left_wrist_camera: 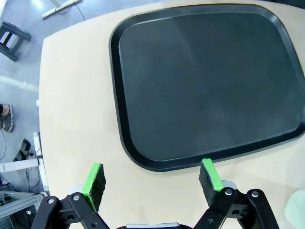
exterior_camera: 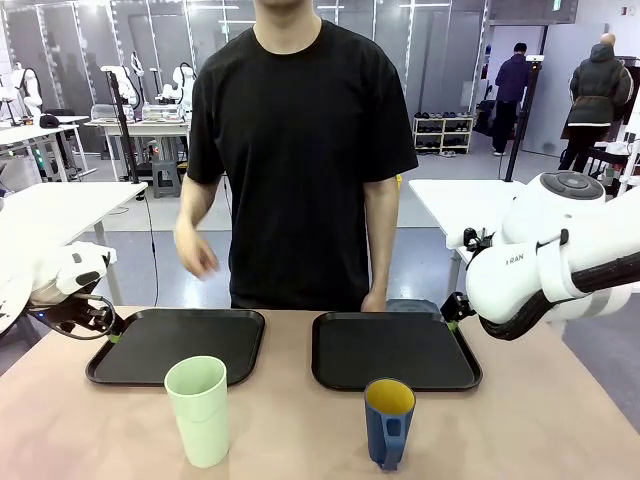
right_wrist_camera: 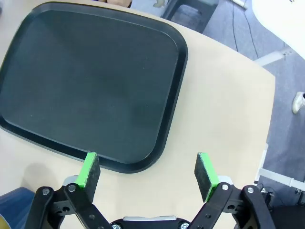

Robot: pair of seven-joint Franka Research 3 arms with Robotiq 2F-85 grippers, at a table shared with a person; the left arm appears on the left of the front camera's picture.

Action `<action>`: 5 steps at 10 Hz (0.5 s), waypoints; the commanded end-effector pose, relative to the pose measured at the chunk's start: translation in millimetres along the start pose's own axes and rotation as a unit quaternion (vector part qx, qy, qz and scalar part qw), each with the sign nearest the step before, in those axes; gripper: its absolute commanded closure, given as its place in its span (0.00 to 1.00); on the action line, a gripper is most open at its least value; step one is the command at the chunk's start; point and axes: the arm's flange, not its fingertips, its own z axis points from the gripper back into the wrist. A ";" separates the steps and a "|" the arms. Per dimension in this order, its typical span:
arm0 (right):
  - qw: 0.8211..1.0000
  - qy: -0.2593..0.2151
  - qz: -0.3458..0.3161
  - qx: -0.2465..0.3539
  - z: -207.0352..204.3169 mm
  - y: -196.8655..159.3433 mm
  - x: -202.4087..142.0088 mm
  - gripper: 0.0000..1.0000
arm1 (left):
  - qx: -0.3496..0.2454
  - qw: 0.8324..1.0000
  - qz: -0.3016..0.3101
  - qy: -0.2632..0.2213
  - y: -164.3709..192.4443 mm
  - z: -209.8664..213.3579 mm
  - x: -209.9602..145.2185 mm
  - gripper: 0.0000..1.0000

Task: Sort and store the cups by type.
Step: Pick up the Reusable plastic cup.

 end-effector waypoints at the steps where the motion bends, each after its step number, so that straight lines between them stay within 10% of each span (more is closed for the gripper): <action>1: 1.000 0.000 0.003 -0.001 -0.9 0.8 -1.8 0.00 | 0.000 1.000 -0.005 0.000 -0.5 0.1 0.2 0.00; 5: 1.000 0.000 0.003 -0.001 -0.9 0.8 -1.8 0.00 | 0.000 1.000 -0.005 0.000 -0.5 0.1 0.2 0.00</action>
